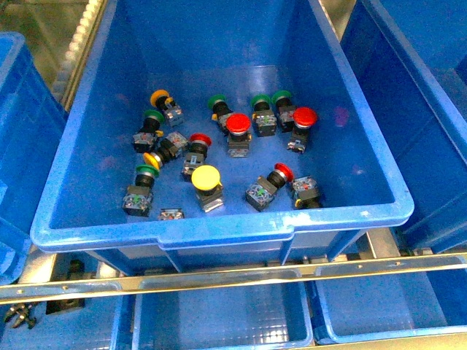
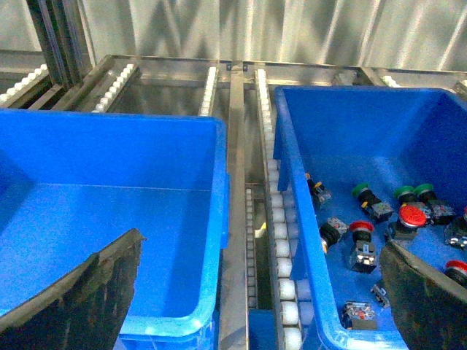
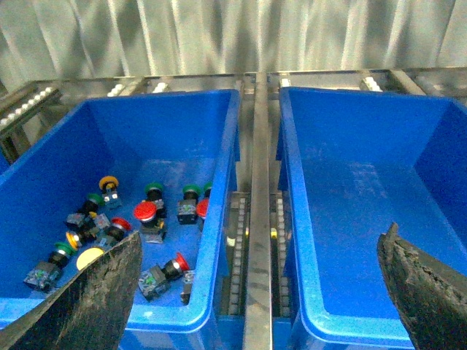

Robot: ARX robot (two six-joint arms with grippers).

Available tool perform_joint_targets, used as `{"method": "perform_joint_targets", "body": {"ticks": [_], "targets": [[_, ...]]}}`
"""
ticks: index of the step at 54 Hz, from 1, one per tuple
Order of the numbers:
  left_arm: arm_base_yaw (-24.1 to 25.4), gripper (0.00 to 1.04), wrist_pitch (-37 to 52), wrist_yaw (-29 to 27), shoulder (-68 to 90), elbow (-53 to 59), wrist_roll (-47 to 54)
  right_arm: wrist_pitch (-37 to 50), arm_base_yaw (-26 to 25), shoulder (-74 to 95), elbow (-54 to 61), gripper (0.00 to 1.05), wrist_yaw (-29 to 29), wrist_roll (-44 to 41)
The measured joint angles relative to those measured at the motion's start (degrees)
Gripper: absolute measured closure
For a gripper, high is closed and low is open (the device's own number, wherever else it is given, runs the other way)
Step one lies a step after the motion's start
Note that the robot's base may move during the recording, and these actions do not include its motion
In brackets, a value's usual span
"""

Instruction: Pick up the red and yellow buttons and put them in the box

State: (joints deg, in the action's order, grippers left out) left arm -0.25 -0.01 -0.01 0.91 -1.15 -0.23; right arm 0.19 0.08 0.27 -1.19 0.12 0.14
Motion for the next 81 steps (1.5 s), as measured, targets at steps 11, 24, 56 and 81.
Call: {"method": "perform_joint_targets", "body": {"ticks": [11, 24, 56, 81], "targets": [[0.00, 0.08, 0.00, 0.00, 0.00, 0.00, 0.00, -0.02, 0.00, 0.00, 0.00, 0.07, 0.00, 0.00], [0.00, 0.08, 0.00, 0.00, 0.00, 0.00, 0.00, 0.00, 0.00, 0.00, 0.00, 0.07, 0.00, 0.00], [0.00, 0.08, 0.00, 0.00, 0.00, 0.00, 0.00, -0.02, 0.00, 0.00, 0.00, 0.07, 0.00, 0.00], [0.00, 0.08, 0.00, 0.00, 0.00, 0.00, 0.00, -0.02, 0.00, 0.00, 0.00, 0.07, 0.00, 0.00]]}}
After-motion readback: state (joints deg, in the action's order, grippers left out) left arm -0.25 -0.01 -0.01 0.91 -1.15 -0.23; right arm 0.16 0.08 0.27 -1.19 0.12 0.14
